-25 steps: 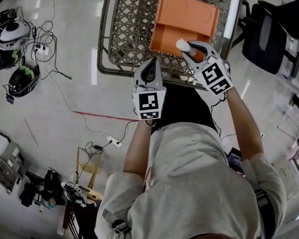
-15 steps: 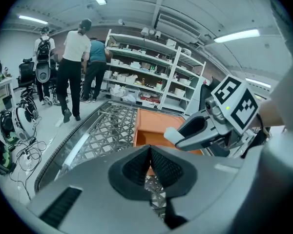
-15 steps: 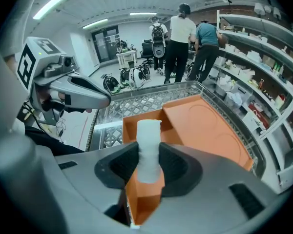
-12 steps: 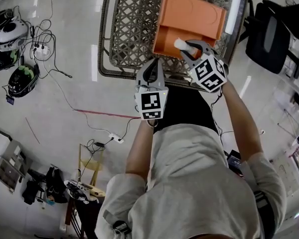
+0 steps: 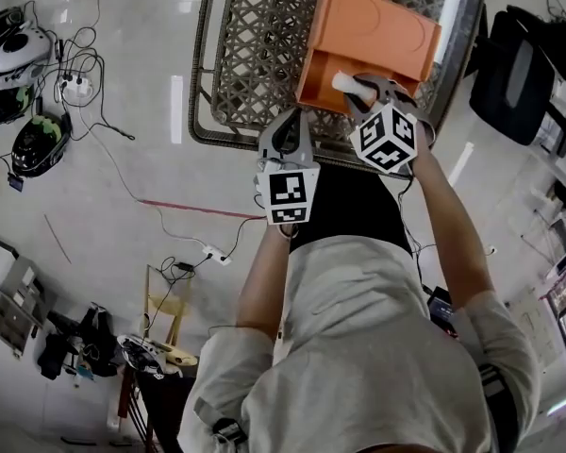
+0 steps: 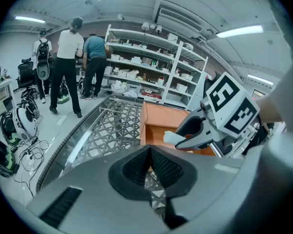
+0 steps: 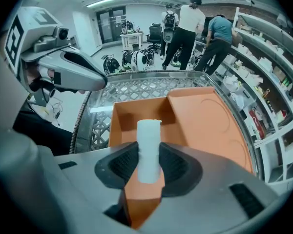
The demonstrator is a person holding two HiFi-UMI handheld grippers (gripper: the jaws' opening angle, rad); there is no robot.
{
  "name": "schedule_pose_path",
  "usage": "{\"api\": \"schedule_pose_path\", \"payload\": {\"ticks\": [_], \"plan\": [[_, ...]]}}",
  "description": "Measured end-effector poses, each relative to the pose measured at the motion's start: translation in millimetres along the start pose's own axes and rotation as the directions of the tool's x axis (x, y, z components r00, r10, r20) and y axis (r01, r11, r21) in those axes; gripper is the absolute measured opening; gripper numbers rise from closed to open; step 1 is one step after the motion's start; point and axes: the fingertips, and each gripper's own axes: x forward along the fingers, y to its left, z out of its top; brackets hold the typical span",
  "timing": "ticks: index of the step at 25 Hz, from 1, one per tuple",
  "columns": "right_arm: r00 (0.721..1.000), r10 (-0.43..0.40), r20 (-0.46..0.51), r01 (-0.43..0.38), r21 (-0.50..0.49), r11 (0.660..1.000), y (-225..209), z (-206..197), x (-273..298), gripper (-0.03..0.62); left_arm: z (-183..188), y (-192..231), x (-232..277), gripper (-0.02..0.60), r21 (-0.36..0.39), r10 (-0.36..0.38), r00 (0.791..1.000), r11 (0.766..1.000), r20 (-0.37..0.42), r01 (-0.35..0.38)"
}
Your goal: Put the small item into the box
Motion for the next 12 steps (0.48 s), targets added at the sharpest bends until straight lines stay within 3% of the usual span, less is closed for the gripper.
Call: {"api": "schedule_pose_path", "payload": {"ticks": [12], "plan": [[0.998, 0.023, -0.056, -0.022, 0.02, 1.0, 3.5, -3.0, 25.0, 0.129, -3.4, 11.8, 6.4, 0.006, -0.004, 0.003, 1.0, 1.0, -0.015, -0.003]]}}
